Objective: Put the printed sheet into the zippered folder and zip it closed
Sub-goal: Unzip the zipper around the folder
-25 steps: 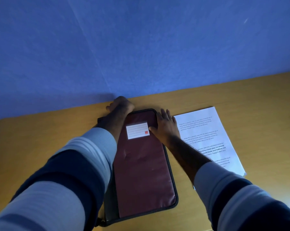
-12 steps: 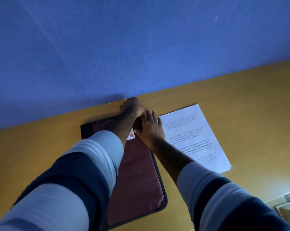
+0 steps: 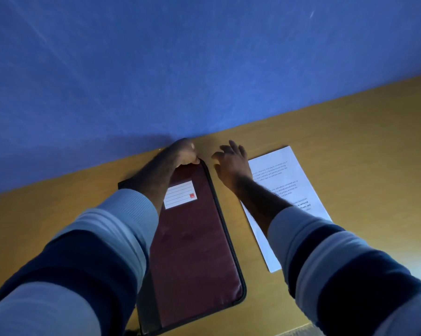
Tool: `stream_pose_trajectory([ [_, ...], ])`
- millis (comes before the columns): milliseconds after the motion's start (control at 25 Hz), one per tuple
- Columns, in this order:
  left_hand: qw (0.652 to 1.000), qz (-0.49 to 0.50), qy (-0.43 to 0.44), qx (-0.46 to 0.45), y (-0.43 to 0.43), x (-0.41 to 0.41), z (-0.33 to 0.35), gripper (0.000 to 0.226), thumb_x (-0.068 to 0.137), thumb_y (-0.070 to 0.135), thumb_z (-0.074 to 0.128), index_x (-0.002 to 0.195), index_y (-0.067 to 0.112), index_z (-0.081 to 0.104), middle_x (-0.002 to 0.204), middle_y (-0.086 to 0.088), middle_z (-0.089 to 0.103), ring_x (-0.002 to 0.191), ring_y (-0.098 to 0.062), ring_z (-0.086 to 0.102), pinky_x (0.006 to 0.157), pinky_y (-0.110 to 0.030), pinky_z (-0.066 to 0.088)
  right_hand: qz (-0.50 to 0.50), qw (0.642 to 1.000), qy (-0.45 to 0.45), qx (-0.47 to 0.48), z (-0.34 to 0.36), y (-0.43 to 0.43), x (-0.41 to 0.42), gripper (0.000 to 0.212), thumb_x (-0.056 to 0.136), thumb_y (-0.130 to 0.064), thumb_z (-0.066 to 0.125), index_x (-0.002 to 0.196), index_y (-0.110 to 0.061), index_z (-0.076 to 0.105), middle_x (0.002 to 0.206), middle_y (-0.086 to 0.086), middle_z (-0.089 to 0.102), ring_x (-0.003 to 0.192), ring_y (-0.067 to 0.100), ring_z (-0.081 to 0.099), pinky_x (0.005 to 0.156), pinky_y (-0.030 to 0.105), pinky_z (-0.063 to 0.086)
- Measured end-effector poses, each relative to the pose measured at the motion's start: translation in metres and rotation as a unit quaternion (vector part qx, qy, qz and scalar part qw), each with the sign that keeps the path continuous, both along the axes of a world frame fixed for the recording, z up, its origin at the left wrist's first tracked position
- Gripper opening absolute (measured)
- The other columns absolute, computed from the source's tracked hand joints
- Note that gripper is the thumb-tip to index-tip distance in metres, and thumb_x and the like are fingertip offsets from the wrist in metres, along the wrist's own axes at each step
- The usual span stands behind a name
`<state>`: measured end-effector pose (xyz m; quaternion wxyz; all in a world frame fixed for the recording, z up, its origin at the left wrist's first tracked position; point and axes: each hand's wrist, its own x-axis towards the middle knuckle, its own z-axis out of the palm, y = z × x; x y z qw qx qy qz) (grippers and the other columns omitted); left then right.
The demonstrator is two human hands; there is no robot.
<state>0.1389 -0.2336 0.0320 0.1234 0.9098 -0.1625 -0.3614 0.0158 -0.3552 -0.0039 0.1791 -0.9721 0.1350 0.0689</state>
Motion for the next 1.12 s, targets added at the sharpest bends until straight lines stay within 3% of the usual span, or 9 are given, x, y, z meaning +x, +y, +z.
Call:
stream_pose_trajectory([
  [440, 0.995, 0.054, 0.035, -0.07, 0.007, 0.002, -0.009, 0.02, 0.09, 0.007, 0.07, 0.109, 0.01, 0.072, 0.113, -0.007, 0.07, 0.109, -0.024, 0.062, 0.101, -0.042, 0.049, 0.047, 0.999, 0.005, -0.013, 0.006, 0.012, 0.017, 0.037, 0.097, -0.01, 0.056, 0.131, -0.022, 0.068, 0.158, 0.01, 0.043, 0.157, 0.034, 0.01, 0.126, 0.05, 0.007],
  [640, 0.994, 0.056, 0.042, -0.08, 0.005, 0.0, -0.007, 0.015, 0.092, 0.004, 0.066, 0.1, 0.015, 0.073, 0.112, -0.004, 0.069, 0.108, -0.02, 0.059, 0.094, -0.036, 0.048, 0.053, 0.998, -0.013, -0.028, 0.002, 0.016, 0.01, 0.034, 0.099, -0.01, 0.054, 0.127, -0.018, 0.07, 0.155, 0.012, 0.047, 0.156, 0.037, 0.011, 0.126, 0.054, 0.008],
  [800, 0.994, 0.054, 0.036, -0.09, 0.007, -0.001, -0.008, 0.014, 0.093, 0.004, 0.067, 0.098, 0.016, 0.071, 0.112, -0.004, 0.067, 0.109, -0.019, 0.057, 0.087, -0.031, 0.042, 0.057, 0.997, -0.025, -0.048, 0.0, 0.015, -0.007, 0.027, 0.094, -0.006, 0.055, 0.112, -0.012, 0.075, 0.152, 0.015, 0.049, 0.155, 0.041, 0.012, 0.126, 0.056, 0.009],
  [1120, 0.995, 0.023, 0.008, -0.098, 0.01, -0.002, -0.01, 0.016, 0.091, 0.002, 0.068, 0.085, 0.017, 0.07, 0.087, 0.007, 0.065, 0.096, -0.015, 0.059, 0.078, -0.027, 0.041, 0.072, 0.995, -0.033, -0.065, -0.007, 0.028, -0.077, 0.027, 0.087, -0.001, 0.053, 0.099, -0.01, 0.076, 0.152, 0.014, 0.049, 0.155, 0.042, 0.012, 0.125, 0.056, 0.011],
])
